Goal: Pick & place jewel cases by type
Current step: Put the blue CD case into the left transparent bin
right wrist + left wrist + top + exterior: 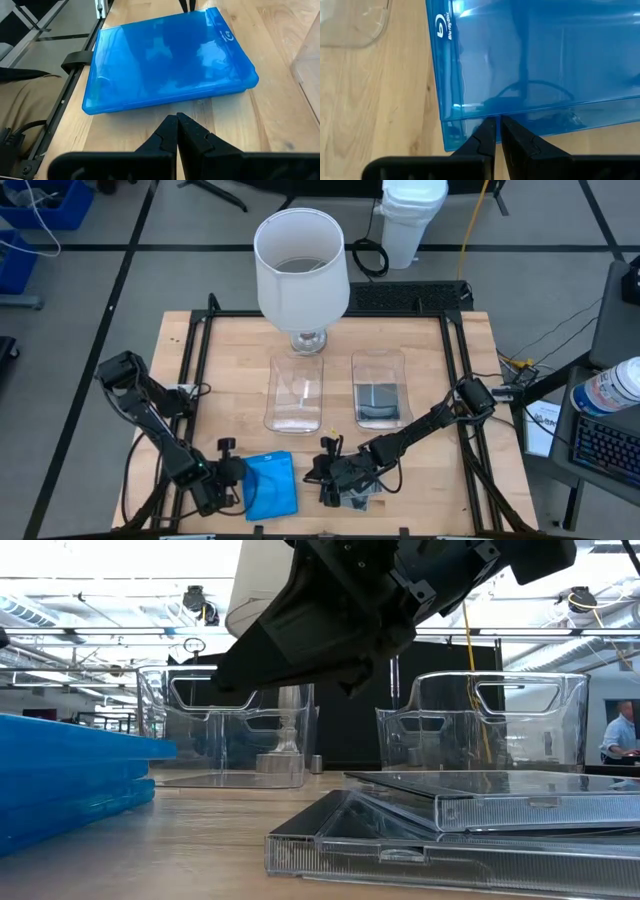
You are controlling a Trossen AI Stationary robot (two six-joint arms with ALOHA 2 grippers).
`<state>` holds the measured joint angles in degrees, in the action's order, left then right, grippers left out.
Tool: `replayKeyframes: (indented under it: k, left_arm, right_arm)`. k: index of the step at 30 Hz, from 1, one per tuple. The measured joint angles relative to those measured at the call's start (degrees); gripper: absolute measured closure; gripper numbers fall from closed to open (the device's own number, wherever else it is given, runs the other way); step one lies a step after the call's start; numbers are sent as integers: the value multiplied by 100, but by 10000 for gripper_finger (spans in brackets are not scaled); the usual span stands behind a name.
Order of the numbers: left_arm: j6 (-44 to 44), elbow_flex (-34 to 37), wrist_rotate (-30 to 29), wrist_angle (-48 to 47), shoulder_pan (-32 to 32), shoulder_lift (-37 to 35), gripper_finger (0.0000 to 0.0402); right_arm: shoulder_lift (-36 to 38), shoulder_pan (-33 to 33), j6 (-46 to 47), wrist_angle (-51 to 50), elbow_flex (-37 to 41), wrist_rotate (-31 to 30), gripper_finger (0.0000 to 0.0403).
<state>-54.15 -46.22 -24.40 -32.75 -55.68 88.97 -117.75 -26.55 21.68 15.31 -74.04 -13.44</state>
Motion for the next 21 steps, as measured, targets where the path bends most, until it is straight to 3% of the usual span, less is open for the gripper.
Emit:
replayKeyframes:
  k: [21]
  left_arm:
    - [749, 0, -7, 307, 151, 0, 366]
  right_arm:
    - [0, -2, 316, -210, 0, 21, 403]
